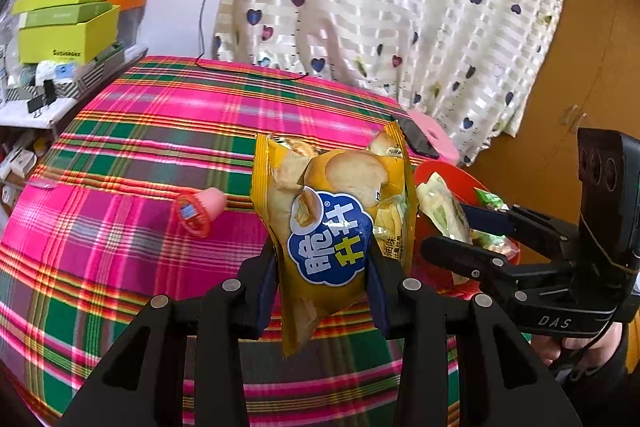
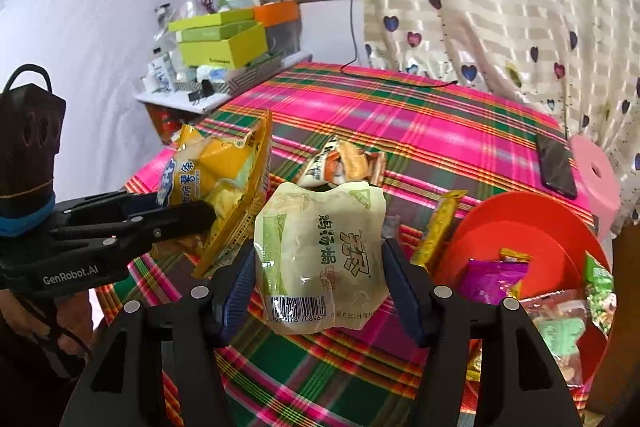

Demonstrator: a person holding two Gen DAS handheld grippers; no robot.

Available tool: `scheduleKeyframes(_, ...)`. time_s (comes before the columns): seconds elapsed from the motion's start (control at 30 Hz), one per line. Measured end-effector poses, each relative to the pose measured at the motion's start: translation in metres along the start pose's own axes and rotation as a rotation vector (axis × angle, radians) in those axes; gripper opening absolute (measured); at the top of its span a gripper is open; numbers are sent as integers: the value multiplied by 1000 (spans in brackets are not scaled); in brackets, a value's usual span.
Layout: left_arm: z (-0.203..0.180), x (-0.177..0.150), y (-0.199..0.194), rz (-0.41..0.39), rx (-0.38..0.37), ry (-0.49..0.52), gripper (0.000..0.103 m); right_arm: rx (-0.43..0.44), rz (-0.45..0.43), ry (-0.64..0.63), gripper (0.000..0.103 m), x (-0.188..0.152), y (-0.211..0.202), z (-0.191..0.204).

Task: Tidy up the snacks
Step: 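Carry the yellow bag with left tool while right tool carries the white bag over the basket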

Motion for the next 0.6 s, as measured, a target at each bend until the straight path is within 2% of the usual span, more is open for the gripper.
scheduleKeyframes(0.6, -38, 4, 18, 39, -47, 70, 40, -60, -30, 66, 61, -13, -27, -35)
Point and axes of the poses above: each gripper's, at about its wrist camera, not at the fingertips, and y roughly the way its jaws point, z to its left, x to its top, the point moved 2 cm from there along y, roughly the way its jaws point, and after that the axes turned 4 degrees about -x, right-handed, at the moved point
